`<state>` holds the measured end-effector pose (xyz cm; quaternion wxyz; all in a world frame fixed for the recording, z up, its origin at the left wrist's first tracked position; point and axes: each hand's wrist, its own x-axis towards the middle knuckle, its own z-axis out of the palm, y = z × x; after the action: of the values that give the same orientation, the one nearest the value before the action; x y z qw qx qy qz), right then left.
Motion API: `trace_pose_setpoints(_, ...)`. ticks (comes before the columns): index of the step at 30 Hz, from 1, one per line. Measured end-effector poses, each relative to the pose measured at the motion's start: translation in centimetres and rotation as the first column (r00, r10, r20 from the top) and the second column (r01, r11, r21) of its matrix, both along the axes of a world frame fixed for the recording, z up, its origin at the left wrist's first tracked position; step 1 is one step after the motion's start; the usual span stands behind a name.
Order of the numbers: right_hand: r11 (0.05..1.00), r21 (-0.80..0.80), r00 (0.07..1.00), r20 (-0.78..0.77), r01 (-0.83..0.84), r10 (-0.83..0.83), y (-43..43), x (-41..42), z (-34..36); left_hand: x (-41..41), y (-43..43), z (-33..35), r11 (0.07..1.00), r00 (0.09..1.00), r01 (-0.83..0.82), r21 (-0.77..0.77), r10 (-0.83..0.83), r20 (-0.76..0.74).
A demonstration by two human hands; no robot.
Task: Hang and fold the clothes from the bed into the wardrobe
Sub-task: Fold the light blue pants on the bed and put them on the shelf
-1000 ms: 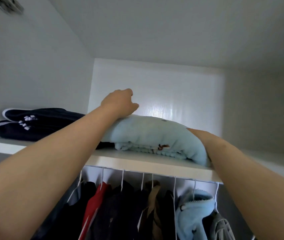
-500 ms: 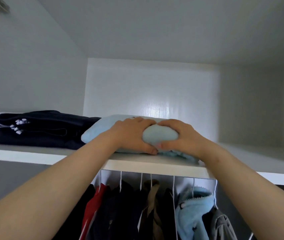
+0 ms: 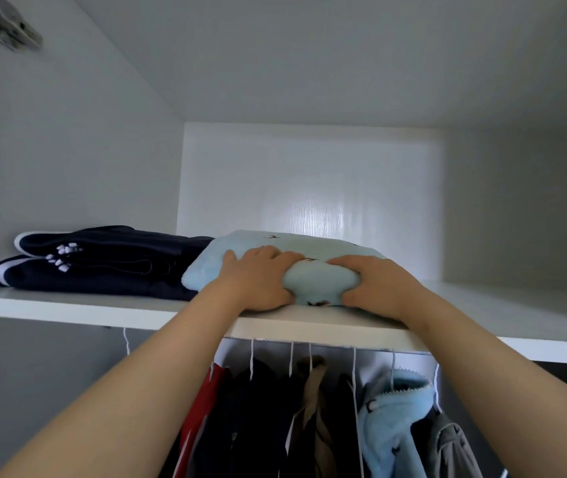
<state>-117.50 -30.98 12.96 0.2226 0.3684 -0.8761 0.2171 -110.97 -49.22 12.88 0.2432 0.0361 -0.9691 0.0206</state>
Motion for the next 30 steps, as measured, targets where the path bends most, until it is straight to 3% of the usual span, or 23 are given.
trace_pose_setpoints(4,0.999,-0.043,0.993,-0.116,0.008,-0.013,0.3,0.4,-0.5,1.4,-1.2,0.3,0.985,0.999,0.049,0.165,-0.048,-0.007)
trace_pose_setpoints(12,0.995,-0.089,0.999,-0.019,-0.044,0.042,0.9,1.4,-0.7,2.0,-1.2,-0.1,0.972,0.992,0.106,0.209,-0.089,-0.089)
trace_pose_setpoints(20,0.93,-0.221,0.939,-0.112,0.295,-0.325,1.2,4.9,-3.5,3.2,-0.8,-0.8,0.936,0.947,0.224,0.273,-0.143,-0.288)
trace_pose_setpoints(23,0.895,-0.329,0.925,-0.124,0.303,-0.358,0.5,7.0,-5.6,4.9,-0.8,-1.9,0.833,0.841,0.403,0.38,-0.173,-0.512)
trace_pose_setpoints(25,0.87,-0.438,0.965,-0.024,0.226,-0.263,0.5,8.5,-6.6,6.1,-0.4,-2.8,0.71,0.757,0.559,0.428,-0.227,-0.613)
trace_pose_setpoints(28,0.782,-0.609,0.982,0.186,0.132,-0.021,1.0,11.6,-7.6,7.7,1.6,-4.5,0.482,0.671,0.734,0.479,-0.406,-0.62)
trace_pose_setpoints(30,0.741,-0.647,0.95,0.31,0.182,0.037,1.9,13.6,-8.4,8.4,3.6,-6.1,0.317,0.625,0.774,0.548,-0.523,-0.58)
